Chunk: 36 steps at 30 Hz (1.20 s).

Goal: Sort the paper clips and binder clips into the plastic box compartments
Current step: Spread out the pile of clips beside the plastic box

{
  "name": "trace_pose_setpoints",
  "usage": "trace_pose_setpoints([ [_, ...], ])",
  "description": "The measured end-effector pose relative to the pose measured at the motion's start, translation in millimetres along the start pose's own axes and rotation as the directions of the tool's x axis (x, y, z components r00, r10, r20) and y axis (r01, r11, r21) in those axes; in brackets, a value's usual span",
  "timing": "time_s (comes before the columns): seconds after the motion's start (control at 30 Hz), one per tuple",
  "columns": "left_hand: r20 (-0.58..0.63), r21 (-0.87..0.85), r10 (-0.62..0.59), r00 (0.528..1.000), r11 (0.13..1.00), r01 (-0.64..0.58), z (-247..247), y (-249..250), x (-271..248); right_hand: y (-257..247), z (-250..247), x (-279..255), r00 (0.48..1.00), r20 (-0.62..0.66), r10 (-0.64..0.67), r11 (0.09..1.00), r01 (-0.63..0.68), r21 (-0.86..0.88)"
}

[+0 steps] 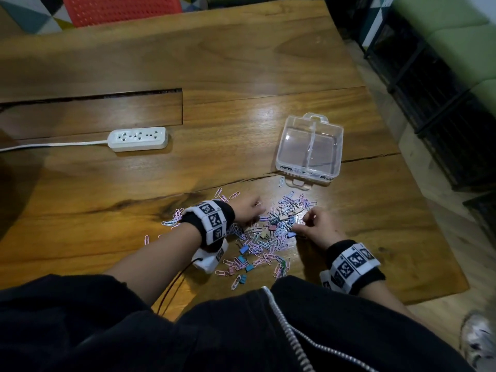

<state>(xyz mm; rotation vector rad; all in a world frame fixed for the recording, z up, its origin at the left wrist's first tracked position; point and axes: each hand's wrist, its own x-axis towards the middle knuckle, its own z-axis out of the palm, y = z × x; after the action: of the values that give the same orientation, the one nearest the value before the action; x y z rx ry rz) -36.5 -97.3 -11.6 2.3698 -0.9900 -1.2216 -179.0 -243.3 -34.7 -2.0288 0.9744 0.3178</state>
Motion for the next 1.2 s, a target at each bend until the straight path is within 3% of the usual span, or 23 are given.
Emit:
trace_pose_setpoints([
  [0.07, 0.033, -0.294, -0.042, 0.999, 0.955, 0.050, -4.5, -3.2, -1.9, -5.0, 0.9, -1.9, 1.000, -0.006, -0.018, 0.995, 0.018, -0.097],
  [0.13, 0.066, -0.513, -0.071, 0.995, 0.853, 0.095, -9.3, -5.2, -5.0, -11.4, 1.9, -5.6, 0.999, -0.010, -0.039, 0.990, 0.038, -0.133],
  [0.3, 0.048, -0.756, -0.087, 0.995, 0.648, 0.093, -11.7, -1.8, -7.2, -18.9, 9.7, -7.3, 0.996, 0.059, -0.069, 0.978, 0.079, -0.195],
  [0.33, 0.045, -0.762, -0.099, 0.994, 0.640, 0.098, -10.2, -0.6, -6.9, -20.2, 10.4, -7.7, 0.995, 0.067, -0.077, 0.974, 0.089, -0.209],
  [0.43, 0.008, -0.578, -0.097, 0.995, 0.812, 0.084, -3.8, 8.8, -8.5, -20.0, 11.4, -6.4, 0.992, 0.079, -0.097, 0.976, 0.110, -0.186],
  [0.53, -0.054, -0.197, -0.029, 0.998, 0.980, 0.018, 4.5, 11.9, -9.0, -16.5, 9.0, -3.0, 0.994, 0.074, -0.085, 0.996, 0.085, 0.013],
  [0.67, -0.117, 0.268, 0.047, 0.992, 0.963, -0.014, 9.7, 3.8, -10.8, -19.6, -4.9, -7.6, 0.988, 0.141, -0.066, 0.915, 0.004, 0.403],
  [0.8, -0.119, 0.385, 0.103, 0.987, 0.922, -0.050, 10.9, 1.7, -10.8, -21.7, -14.1, -8.7, 0.959, 0.262, -0.106, 0.745, -0.098, 0.660],
  [1.03, -0.098, 0.534, 0.165, 0.981, 0.841, -0.088, 18.3, 4.8, -11.3, -27.2, -9.8, 2.0, 0.946, 0.302, -0.117, 0.728, -0.125, 0.674],
  [1.2, -0.086, 0.383, 0.109, 0.990, 0.921, -0.068, 19.0, 0.0, -9.7, -31.1, -9.3, 7.9, 0.941, 0.309, -0.136, 0.677, -0.140, 0.723],
])
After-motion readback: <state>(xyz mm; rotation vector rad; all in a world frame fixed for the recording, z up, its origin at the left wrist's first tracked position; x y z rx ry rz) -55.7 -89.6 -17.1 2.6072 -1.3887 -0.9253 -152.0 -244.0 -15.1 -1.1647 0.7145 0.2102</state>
